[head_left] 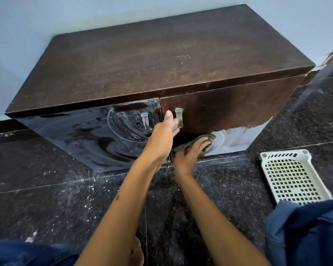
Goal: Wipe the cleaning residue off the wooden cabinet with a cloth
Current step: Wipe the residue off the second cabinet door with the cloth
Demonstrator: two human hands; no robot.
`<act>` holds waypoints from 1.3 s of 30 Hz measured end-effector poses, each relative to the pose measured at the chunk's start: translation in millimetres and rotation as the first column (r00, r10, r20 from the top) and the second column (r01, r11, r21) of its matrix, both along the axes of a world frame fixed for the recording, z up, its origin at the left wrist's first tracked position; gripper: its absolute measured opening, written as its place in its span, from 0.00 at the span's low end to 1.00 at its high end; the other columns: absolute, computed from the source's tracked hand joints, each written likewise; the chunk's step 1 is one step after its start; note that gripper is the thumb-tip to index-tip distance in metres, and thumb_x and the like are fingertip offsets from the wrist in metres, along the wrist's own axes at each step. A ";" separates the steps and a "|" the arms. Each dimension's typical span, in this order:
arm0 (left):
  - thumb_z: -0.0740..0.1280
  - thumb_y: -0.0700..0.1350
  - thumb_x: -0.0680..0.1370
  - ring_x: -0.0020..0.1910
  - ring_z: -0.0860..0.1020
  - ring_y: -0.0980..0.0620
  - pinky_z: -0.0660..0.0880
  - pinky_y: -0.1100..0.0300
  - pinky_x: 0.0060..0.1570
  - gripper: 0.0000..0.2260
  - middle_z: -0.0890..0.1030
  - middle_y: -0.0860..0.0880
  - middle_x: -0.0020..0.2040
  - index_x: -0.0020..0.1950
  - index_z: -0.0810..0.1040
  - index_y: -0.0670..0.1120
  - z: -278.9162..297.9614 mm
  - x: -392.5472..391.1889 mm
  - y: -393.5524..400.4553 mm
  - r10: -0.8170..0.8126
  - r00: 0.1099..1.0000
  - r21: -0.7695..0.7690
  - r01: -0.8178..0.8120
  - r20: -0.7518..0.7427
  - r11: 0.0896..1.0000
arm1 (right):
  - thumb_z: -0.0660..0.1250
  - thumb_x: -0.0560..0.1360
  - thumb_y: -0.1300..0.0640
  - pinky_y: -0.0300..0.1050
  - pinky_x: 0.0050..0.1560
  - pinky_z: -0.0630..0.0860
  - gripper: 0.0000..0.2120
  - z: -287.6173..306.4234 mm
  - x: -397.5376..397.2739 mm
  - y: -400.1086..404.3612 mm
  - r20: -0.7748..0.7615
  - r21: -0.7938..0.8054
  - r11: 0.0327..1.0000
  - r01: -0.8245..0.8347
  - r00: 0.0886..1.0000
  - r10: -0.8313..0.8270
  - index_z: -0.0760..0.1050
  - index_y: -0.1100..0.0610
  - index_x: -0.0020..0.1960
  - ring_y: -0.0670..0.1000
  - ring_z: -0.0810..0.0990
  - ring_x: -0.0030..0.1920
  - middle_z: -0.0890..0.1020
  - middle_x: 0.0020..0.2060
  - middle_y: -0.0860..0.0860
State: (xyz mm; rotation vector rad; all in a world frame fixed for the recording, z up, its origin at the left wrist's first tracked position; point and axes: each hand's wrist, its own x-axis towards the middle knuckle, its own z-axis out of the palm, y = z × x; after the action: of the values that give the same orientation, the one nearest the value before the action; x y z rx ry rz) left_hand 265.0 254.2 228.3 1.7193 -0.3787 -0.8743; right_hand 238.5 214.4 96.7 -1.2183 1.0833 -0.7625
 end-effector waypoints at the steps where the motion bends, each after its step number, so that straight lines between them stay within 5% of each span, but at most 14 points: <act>1: 0.44 0.55 0.82 0.70 0.67 0.51 0.56 0.54 0.73 0.26 0.65 0.46 0.73 0.73 0.61 0.39 1.2 -0.7 -0.3 -0.009 1.000 -0.001 0.009 0.007 1.000 | 0.52 0.75 0.75 0.44 0.74 0.54 0.39 -1.4 -1.4 -10.4 0.002 0.083 0.996 0.036 0.999 -0.036 0.37 0.56 0.77 0.51 0.46 0.77 0.36 0.76 0.50; 4: 0.44 0.54 0.82 0.71 0.66 0.52 0.56 0.55 0.73 0.26 0.64 0.46 0.74 0.73 0.61 0.40 2.7 -4.2 0.6 -0.026 0.999 0.002 0.026 0.022 1.000 | 0.55 0.78 0.68 0.47 0.73 0.57 0.34 2.9 -0.2 -24.1 0.000 0.148 0.980 0.129 0.991 -0.131 0.42 0.55 0.78 0.55 0.54 0.76 0.43 0.77 0.50; 8: 0.44 0.53 0.82 0.71 0.66 0.51 0.57 0.57 0.72 0.26 0.64 0.45 0.73 0.73 0.61 0.39 2.0 -3.9 1.0 -0.003 1.000 -0.016 0.003 0.013 1.000 | 0.55 0.82 0.55 0.38 0.70 0.48 0.27 15.8 8.0 -2.1 0.042 -0.154 0.968 0.198 0.980 -0.194 0.50 0.56 0.77 0.47 0.46 0.76 0.45 0.77 0.51; 11: 0.44 0.54 0.82 0.70 0.67 0.52 0.57 0.57 0.72 0.26 0.65 0.46 0.73 0.73 0.61 0.39 1.6 -5.0 2.1 -0.004 1.000 -0.001 0.004 0.007 1.000 | 0.53 0.83 0.56 0.42 0.73 0.48 0.22 6.1 2.3 -4.3 0.056 -0.188 0.940 0.284 0.959 -0.279 0.56 0.56 0.76 0.52 0.46 0.77 0.51 0.77 0.53; 18: 0.43 0.56 0.82 0.70 0.67 0.54 0.54 0.52 0.74 0.27 0.65 0.48 0.73 0.73 0.62 0.41 1.8 -2.6 3.4 -0.012 1.000 0.010 0.012 0.008 1.000 | 0.53 0.83 0.52 0.47 0.73 0.59 0.22 2.8 -1.5 -53.9 0.042 0.229 0.864 0.448 0.882 -0.469 0.60 0.53 0.75 0.54 0.61 0.74 0.60 0.75 0.53; 25: 0.44 0.55 0.82 0.68 0.70 0.52 0.57 0.51 0.73 0.27 0.67 0.46 0.72 0.72 0.64 0.39 -0.6 -2.2 0.8 0.035 0.999 0.009 -0.035 0.009 0.999 | 0.55 0.82 0.57 0.41 0.70 0.56 0.21 15.8 11.4 -17.8 0.094 -0.067 0.895 0.440 0.896 -0.433 0.61 0.56 0.74 0.53 0.53 0.76 0.55 0.76 0.55; 27: 0.43 0.56 0.82 0.68 0.70 0.53 0.55 0.50 0.74 0.27 0.67 0.46 0.72 0.72 0.64 0.40 0.0 -3.7 1.1 0.020 1.000 0.017 -0.020 0.017 1.000 | 0.55 0.82 0.60 0.34 0.67 0.56 0.22 4.4 2.8 -33.8 0.072 0.044 0.897 0.439 0.894 -0.441 0.59 0.57 0.75 0.54 0.58 0.74 0.56 0.76 0.56; 31: 0.43 0.56 0.82 0.69 0.69 0.54 0.54 0.50 0.74 0.27 0.66 0.47 0.73 0.73 0.62 0.41 2.5 -4.8 2.1 0.002 1.000 0.015 -0.002 0.021 1.000 | 0.55 0.82 0.59 0.43 0.64 0.70 0.22 -8.1 -16.4 -73.7 0.047 0.465 0.780 0.420 0.868 -0.495 0.60 0.52 0.75 0.51 0.74 0.59 0.70 0.69 0.52; 33: 0.43 0.55 0.82 0.69 0.69 0.54 0.54 0.51 0.74 0.27 0.66 0.47 0.73 0.73 0.63 0.41 3.2 -4.4 2.5 0.009 1.000 0.012 -0.009 0.024 1.000 | 0.55 0.82 0.58 0.42 0.64 0.70 0.21 3.5 -11.2 -69.1 0.045 0.408 0.795 0.448 0.860 -0.508 0.61 0.52 0.75 0.51 0.74 0.60 0.70 0.70 0.50; 36: 0.43 0.55 0.82 0.68 0.70 0.52 0.55 0.52 0.74 0.27 0.67 0.46 0.72 0.72 0.63 0.39 2.8 -2.5 0.5 0.032 0.999 0.015 -0.032 0.025 0.999 | 0.56 0.81 0.58 0.46 0.75 0.55 0.22 26.2 10.0 -45.8 0.119 0.203 0.850 0.486 0.850 -0.514 0.60 0.53 0.75 0.51 0.60 0.74 0.58 0.76 0.50; 39: 0.43 0.55 0.82 0.68 0.70 0.51 0.58 0.57 0.71 0.27 0.68 0.44 0.72 0.72 0.64 0.38 2.4 -3.2 -3.1 0.041 0.998 0.038 -0.043 0.044 0.998 | 0.55 0.82 0.61 0.46 0.76 0.50 0.22 27.5 16.9 -36.0 0.158 0.100 0.863 0.495 0.849 -0.505 0.60 0.53 0.75 0.43 0.55 0.73 0.55 0.76 0.50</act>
State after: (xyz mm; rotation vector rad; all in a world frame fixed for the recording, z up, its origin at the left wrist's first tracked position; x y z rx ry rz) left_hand 261.8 251.1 230.7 1.7787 -0.3553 -0.8202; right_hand 255.4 178.4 124.2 -0.7986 1.2789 -1.2093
